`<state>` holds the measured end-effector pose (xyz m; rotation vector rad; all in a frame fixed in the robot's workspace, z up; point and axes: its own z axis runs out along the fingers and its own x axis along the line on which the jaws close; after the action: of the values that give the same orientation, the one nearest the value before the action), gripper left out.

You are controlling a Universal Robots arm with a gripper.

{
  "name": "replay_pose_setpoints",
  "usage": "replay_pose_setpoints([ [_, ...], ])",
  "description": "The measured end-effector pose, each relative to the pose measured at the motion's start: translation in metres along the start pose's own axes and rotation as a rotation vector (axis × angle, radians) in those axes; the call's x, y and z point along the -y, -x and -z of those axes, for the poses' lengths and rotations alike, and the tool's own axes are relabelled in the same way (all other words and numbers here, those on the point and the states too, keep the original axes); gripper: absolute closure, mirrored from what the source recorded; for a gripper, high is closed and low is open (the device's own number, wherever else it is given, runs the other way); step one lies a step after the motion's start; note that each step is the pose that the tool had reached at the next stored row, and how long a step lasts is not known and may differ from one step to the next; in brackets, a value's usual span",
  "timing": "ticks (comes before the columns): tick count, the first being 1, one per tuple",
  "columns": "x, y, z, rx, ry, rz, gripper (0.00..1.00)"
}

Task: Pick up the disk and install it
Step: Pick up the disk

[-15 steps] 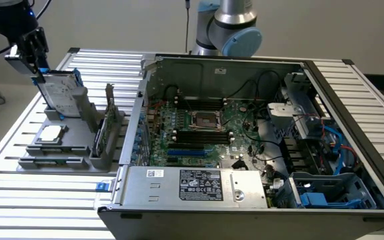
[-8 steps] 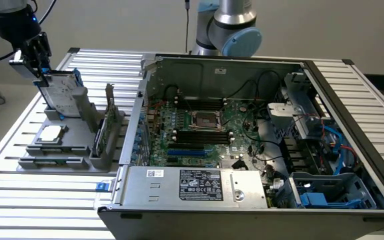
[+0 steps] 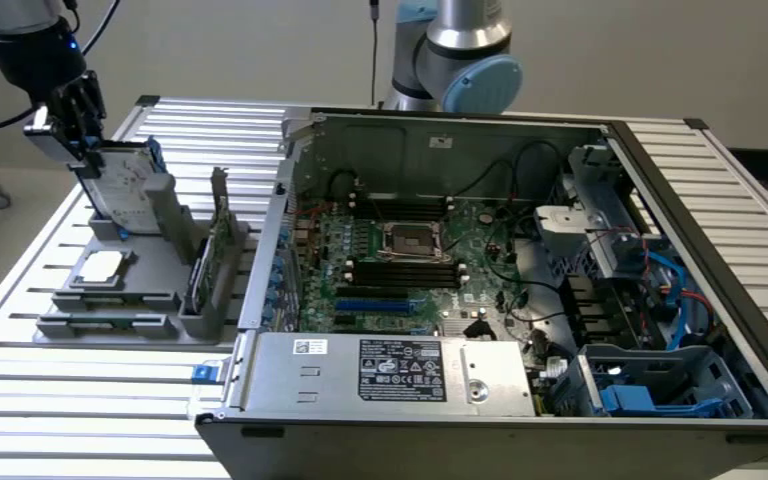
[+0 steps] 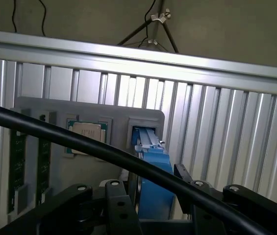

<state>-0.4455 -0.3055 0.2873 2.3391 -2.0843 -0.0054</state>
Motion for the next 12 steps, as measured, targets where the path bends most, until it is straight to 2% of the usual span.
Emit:
replay_pose_setpoints([
  [12,0.0002,0.0018,-0.0022,-0.0086,0.0012,0.0,0.52],
])
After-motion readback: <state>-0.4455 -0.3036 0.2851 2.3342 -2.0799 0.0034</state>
